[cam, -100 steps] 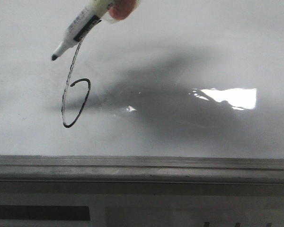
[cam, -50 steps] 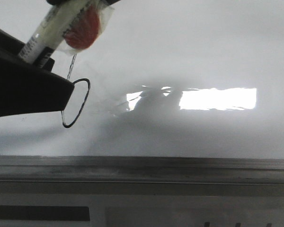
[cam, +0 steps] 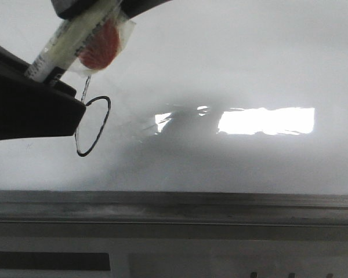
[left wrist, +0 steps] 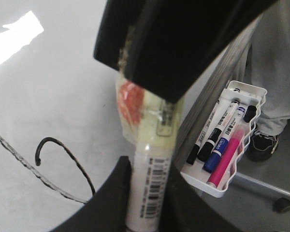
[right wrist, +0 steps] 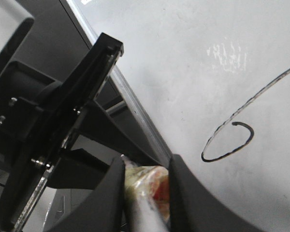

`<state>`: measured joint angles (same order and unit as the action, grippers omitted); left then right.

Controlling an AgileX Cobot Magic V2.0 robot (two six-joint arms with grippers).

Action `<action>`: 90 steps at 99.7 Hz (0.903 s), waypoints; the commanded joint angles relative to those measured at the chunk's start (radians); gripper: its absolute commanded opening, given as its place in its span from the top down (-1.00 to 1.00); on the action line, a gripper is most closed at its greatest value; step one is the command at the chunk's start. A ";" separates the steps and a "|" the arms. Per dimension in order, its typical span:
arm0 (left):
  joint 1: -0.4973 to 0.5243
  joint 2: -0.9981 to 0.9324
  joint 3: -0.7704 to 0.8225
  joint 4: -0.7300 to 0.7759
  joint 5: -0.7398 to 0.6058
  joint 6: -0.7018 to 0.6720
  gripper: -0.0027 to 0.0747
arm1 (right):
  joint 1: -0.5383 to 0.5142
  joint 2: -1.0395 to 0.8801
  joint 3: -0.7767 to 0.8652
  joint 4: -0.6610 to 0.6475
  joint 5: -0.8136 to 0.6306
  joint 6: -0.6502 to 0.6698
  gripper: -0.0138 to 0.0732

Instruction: Write number 6 on whiteboard

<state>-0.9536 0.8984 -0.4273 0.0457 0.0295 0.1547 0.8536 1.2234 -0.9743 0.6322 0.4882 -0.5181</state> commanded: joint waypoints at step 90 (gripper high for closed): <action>0.322 0.002 -0.029 -0.747 0.059 -0.034 0.98 | 0.001 -0.016 -0.029 0.004 -0.074 -0.015 -0.34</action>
<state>-0.6422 0.8992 -0.4273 -0.6855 0.1274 0.1288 0.8536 1.2234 -0.9743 0.6279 0.4656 -0.5181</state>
